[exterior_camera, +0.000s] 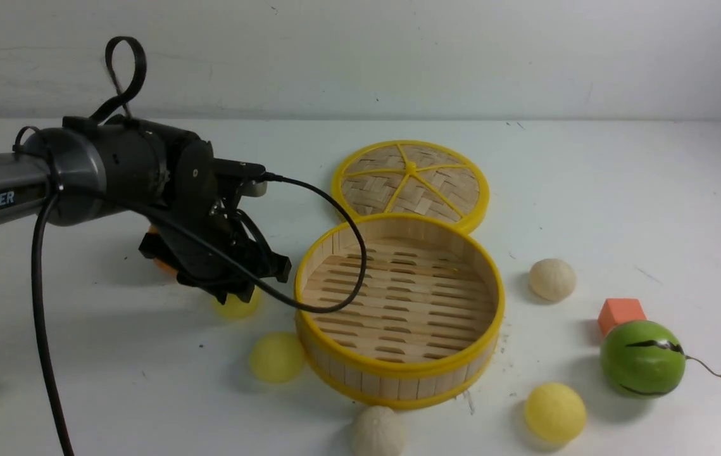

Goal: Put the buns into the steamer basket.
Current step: Use the left arm to grab a steamed stuffed bun

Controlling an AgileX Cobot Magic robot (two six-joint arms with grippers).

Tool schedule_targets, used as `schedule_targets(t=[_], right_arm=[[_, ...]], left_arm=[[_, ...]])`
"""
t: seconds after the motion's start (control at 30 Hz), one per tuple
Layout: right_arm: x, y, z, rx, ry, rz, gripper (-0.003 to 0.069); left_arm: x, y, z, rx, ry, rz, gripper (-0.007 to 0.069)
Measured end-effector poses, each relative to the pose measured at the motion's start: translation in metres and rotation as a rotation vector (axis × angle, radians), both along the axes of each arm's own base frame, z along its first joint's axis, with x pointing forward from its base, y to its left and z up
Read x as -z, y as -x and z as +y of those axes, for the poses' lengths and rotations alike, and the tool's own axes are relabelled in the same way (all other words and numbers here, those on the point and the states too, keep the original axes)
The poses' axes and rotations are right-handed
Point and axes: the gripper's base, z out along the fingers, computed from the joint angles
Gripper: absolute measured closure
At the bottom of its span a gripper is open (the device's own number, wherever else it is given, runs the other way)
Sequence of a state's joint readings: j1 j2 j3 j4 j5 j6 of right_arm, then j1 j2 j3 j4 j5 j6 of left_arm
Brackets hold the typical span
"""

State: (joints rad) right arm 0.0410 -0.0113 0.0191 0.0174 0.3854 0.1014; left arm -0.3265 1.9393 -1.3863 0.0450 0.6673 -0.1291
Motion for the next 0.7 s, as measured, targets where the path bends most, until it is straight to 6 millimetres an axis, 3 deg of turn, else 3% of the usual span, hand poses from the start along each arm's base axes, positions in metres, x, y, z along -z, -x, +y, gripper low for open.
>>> schedule_targets(t=[0.4, 0.7], right_arm=[[0.000, 0.000, 0.000, 0.000, 0.000, 0.000, 0.0419], [0.000, 0.000, 0.000, 0.000, 0.000, 0.000, 0.0419]], left_arm=[[-0.017, -0.009, 0.001, -0.012, -0.006, 0.011, 0.0386], [0.008, -0.019, 0.012, -0.043, -0.013, 0.053, 0.0386]])
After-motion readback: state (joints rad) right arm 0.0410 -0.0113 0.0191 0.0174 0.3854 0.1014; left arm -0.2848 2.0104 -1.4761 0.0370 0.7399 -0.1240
